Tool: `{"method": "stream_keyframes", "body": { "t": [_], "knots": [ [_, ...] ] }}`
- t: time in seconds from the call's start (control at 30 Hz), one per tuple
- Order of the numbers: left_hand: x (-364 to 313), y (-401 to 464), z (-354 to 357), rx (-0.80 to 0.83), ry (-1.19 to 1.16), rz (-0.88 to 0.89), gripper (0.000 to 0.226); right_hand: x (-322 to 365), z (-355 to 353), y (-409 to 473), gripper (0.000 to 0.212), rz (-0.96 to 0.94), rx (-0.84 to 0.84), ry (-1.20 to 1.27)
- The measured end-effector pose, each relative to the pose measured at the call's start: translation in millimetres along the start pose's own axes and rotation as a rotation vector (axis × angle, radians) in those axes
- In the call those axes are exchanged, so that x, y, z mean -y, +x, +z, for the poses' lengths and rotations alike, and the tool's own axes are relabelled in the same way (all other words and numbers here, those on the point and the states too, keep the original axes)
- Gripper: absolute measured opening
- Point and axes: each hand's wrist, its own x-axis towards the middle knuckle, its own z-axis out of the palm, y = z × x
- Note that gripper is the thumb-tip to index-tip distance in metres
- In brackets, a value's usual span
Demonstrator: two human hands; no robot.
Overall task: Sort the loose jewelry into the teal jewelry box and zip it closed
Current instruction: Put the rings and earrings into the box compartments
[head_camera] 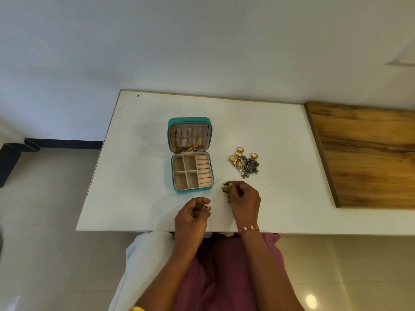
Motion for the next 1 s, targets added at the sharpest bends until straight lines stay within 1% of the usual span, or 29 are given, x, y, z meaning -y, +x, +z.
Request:
{"method": "stream_keyframes", "body": {
  "t": [0.07, 0.13, 0.2, 0.3, 0.43, 0.5, 0.6, 0.67, 0.73, 0.77, 0.83, 0.9, 1.0],
  "knots": [
    [0.3, 1.5, 0.1, -0.002, -0.014, -0.017, 0.028, 2.2, -1.8, -5.5, 0.015, 0.153, 0.087, 0.220],
    [0.8, 3.5, -0.4, -0.004, -0.018, -0.029, 0.034, 4.5, -3.5, -13.6, 0.014, 0.203, 0.182, 0.333],
    [0.2, 4.5, -1.4, -0.003, -0.003, -0.028, 0.037, 8.2, -4.4, -20.4, 0.013, 0.188, 0.258, 0.356],
    [-3.0, 4.2, -3.2, -0.006, 0.006, -0.013, 0.031, 13.0, -3.4, -24.4, 0.010, 0.141, 0.348, 0.351],
    [-3.8, 4.6, -4.5, -0.011, 0.003, -0.006, 0.020, 14.7, -3.7, -24.6, 0.009, 0.085, 0.379, 0.326],
    [-3.5, 4.7, -4.6, -0.009, -0.015, -0.017, 0.019, 12.6, -3.5, -23.2, 0.011, 0.076, 0.364, 0.311],
    [-5.5, 4.6, -4.1, 0.006, -0.091, -0.048, 0.016, 10.7, -1.1, -22.7, 0.010, 0.041, 0.338, 0.251],
    [-6.3, 5.0, -4.5, 0.010, -0.146, -0.077, 0.014, 11.1, 0.1, -22.8, 0.009, 0.028, 0.321, 0.254],
    [-6.8, 6.4, -5.7, -0.001, -0.201, -0.125, 0.013, 12.3, -0.5, -19.5, 0.008, 0.050, 0.262, 0.305],
    [-7.2, 6.8, -6.2, -0.012, -0.233, -0.150, 0.012, 12.3, -0.9, -15.4, 0.008, 0.054, 0.202, 0.308],
    [-7.8, 7.8, -7.1, -0.034, -0.279, -0.182, 0.010, 11.4, -1.6, -3.1, 0.005, 0.011, 0.050, 0.197],
    [-7.9, 8.6, -7.8, -0.050, -0.284, -0.194, 0.007, 12.2, -1.8, 11.8, 0.010, -0.077, -0.066, 0.024],
    [-8.1, 8.8, -8.1, -0.064, -0.302, -0.203, 0.010, 12.4, 1.3, 34.3, 0.025, -0.162, -0.111, -0.193]
  ]
}}
